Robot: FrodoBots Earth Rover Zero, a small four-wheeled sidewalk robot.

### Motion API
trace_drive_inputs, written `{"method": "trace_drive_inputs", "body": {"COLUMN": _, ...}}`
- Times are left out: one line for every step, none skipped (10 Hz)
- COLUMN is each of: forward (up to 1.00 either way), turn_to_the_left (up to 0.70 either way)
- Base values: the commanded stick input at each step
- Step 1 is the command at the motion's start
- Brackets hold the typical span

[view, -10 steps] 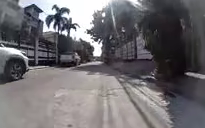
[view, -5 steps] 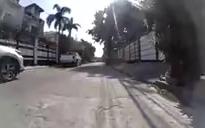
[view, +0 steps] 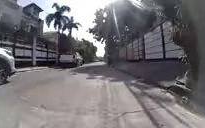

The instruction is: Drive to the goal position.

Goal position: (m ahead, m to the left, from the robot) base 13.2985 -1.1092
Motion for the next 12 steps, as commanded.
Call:
{"method": "trace_drive_inputs", "body": {"forward": 1.0, "turn_to_the_left": 0.0}}
{"method": "trace_drive_inputs", "body": {"forward": 1.0, "turn_to_the_left": 0.0}}
{"method": "trace_drive_inputs", "body": {"forward": 1.0, "turn_to_the_left": 0.0}}
{"method": "trace_drive_inputs", "body": {"forward": 1.0, "turn_to_the_left": 0.0}}
{"method": "trace_drive_inputs", "body": {"forward": 1.0, "turn_to_the_left": 0.0}}
{"method": "trace_drive_inputs", "body": {"forward": 1.0, "turn_to_the_left": 0.0}}
{"method": "trace_drive_inputs", "body": {"forward": 1.0, "turn_to_the_left": 0.0}}
{"method": "trace_drive_inputs", "body": {"forward": 1.0, "turn_to_the_left": 0.0}}
{"method": "trace_drive_inputs", "body": {"forward": 0.63, "turn_to_the_left": 0.0}}
{"method": "trace_drive_inputs", "body": {"forward": 0.05, "turn_to_the_left": 0.0}}
{"method": "trace_drive_inputs", "body": {"forward": 0.0, "turn_to_the_left": 0.0}}
{"method": "trace_drive_inputs", "body": {"forward": 0.0, "turn_to_the_left": 0.0}}
